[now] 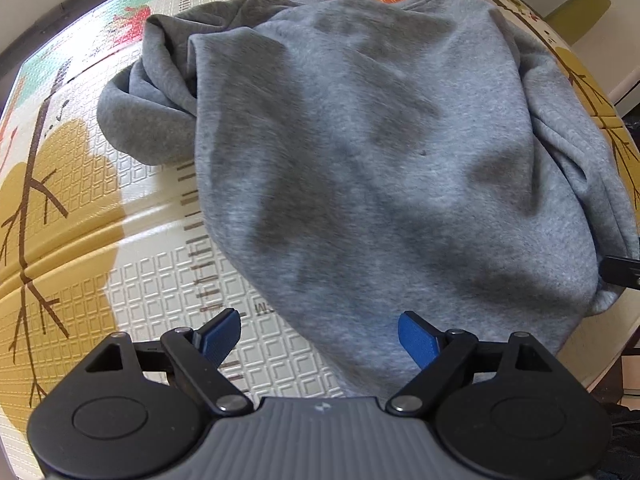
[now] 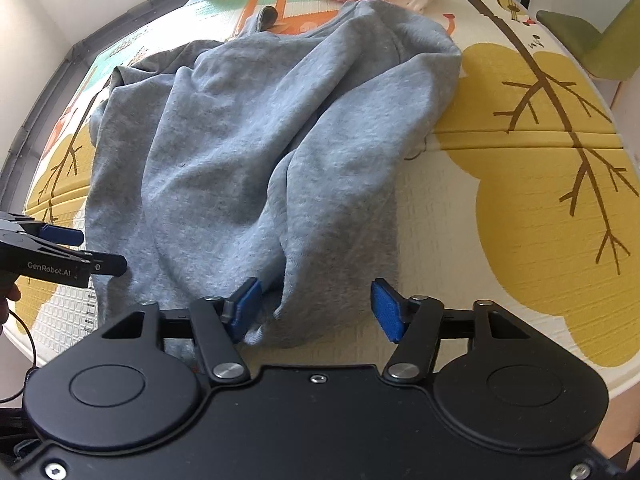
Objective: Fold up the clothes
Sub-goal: 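Grasp the sweatshirt hem with both grippers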
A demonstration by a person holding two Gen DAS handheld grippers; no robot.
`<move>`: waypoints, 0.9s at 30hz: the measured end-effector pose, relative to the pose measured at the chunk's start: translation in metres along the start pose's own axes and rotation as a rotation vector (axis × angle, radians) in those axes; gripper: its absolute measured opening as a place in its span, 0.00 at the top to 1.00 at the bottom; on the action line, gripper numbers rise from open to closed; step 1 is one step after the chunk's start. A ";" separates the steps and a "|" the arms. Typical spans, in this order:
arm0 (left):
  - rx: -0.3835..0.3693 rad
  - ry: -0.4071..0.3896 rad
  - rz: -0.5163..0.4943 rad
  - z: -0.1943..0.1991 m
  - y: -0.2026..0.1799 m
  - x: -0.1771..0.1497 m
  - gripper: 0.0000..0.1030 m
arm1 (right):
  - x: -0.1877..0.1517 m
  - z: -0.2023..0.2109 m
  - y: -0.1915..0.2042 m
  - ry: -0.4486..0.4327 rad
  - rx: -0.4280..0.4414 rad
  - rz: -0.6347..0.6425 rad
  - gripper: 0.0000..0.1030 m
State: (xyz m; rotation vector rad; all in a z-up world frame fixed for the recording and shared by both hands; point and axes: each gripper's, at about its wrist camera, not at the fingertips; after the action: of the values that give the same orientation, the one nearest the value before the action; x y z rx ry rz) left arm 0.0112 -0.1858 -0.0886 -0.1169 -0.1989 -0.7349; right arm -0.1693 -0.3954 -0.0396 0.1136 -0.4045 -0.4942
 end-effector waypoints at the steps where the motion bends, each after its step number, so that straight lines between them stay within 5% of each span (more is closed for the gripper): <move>1: -0.005 -0.002 0.003 -0.001 -0.001 0.000 0.15 | -0.001 -0.002 0.001 0.002 0.003 -0.001 0.56; 3: -0.013 -0.010 0.016 -0.002 -0.001 0.000 0.16 | -0.003 -0.007 0.001 0.010 0.010 -0.008 0.75; 5: -0.035 -0.014 0.035 -0.003 0.000 0.000 0.23 | -0.004 -0.011 -0.003 0.020 0.010 -0.034 0.83; 12: -0.081 -0.011 0.065 -0.006 -0.001 0.002 0.73 | -0.007 -0.010 -0.012 0.012 -0.012 -0.053 0.89; 15: -0.078 -0.014 0.057 -0.006 -0.002 0.003 0.85 | -0.005 -0.004 -0.017 0.002 -0.029 -0.061 0.89; 27: -0.098 -0.010 0.069 -0.003 0.004 0.007 0.88 | 0.021 0.037 -0.067 -0.091 -0.224 -0.105 0.91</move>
State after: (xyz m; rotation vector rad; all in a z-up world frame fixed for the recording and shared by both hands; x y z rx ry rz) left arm 0.0191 -0.1876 -0.0907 -0.2199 -0.1674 -0.6750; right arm -0.1965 -0.4647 -0.0120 -0.1052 -0.4311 -0.6470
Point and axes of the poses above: each gripper's, at about its wrist camera, not at the fingertips, and z roughly against the way its jaws point, y to its left, x to its top
